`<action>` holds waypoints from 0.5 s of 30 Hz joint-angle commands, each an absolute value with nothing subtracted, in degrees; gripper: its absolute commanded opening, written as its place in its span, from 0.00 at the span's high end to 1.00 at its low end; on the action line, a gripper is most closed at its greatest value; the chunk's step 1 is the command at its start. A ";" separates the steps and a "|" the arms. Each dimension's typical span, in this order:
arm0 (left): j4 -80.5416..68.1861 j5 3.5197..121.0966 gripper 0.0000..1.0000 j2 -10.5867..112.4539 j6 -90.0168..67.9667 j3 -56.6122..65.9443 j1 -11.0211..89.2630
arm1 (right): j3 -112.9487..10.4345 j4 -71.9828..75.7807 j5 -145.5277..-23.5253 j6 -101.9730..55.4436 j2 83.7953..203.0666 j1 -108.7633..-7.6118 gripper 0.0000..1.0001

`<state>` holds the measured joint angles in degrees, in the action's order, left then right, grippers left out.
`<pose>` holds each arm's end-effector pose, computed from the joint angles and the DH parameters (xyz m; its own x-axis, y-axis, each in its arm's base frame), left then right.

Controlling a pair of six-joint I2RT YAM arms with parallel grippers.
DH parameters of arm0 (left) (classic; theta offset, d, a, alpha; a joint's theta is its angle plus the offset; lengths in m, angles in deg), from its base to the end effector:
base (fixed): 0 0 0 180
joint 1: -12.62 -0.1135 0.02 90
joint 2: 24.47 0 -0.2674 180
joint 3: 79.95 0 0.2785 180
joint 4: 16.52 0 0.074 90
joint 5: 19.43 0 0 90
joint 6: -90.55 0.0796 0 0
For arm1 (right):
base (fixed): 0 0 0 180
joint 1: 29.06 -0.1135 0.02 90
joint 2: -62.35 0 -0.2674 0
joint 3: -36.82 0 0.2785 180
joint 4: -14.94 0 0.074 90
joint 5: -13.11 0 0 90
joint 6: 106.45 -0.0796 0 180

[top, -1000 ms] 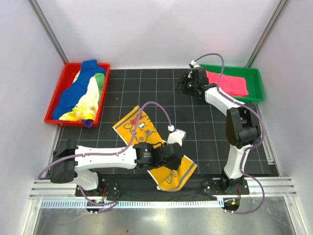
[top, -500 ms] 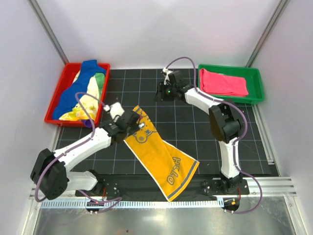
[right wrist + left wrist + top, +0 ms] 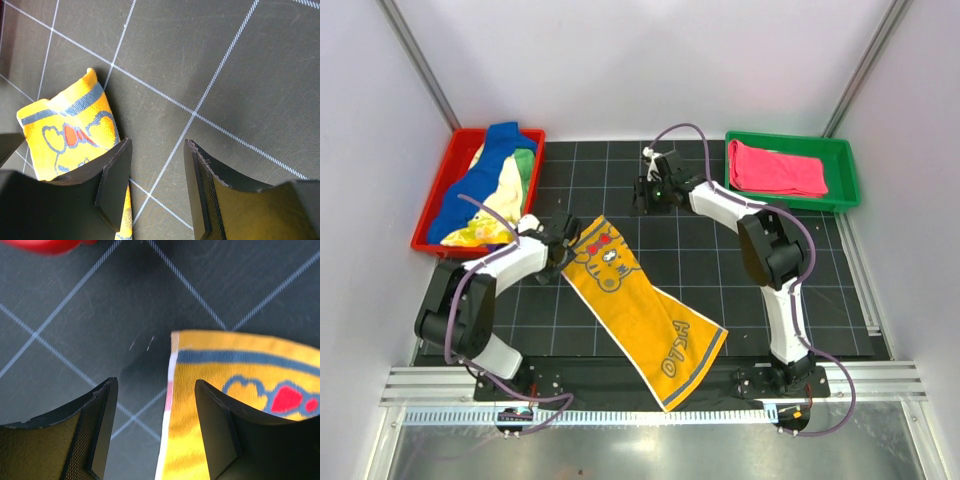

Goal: Fold and stack the towels
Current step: Flatten out the crumpled towel

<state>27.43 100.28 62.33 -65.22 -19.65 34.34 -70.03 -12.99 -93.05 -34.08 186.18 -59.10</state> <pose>0.2954 -0.0752 0.1213 -0.5119 -0.6486 -0.5632 -0.7296 0.6743 -0.1135 0.4579 0.2904 0.1481 -0.7798 -0.1149 -0.6154 -0.4358 0.8054 0.4018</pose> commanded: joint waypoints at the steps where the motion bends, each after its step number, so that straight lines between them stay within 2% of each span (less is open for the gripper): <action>1: 24.23 101.42 0.34 64.73 -65.45 -16.27 32.93 | -72.74 -11.74 -94.46 -33.50 186.62 -59.29 0.47; 8: 19.14 100.28 0.35 65.79 -63.70 -17.05 30.38 | -72.83 -11.31 -94.73 -33.94 186.98 -59.56 0.47; 10: 17.46 99.40 0.42 67.01 -62.64 -17.05 30.20 | -72.92 -11.04 -94.90 -34.11 187.07 -59.65 0.47; 11: 17.55 98.96 0.51 67.54 -62.20 -16.44 30.11 | -73.00 -11.04 -94.99 -34.29 187.33 -59.65 0.47; 12: 17.37 98.44 0.56 68.07 -61.85 -16.18 30.02 | -72.92 -10.78 -95.17 -34.29 187.33 -59.73 0.47; 15: 17.11 97.99 0.62 69.74 -61.85 -15.91 29.94 | -73.18 -10.87 -95.25 -34.38 187.77 -59.91 0.47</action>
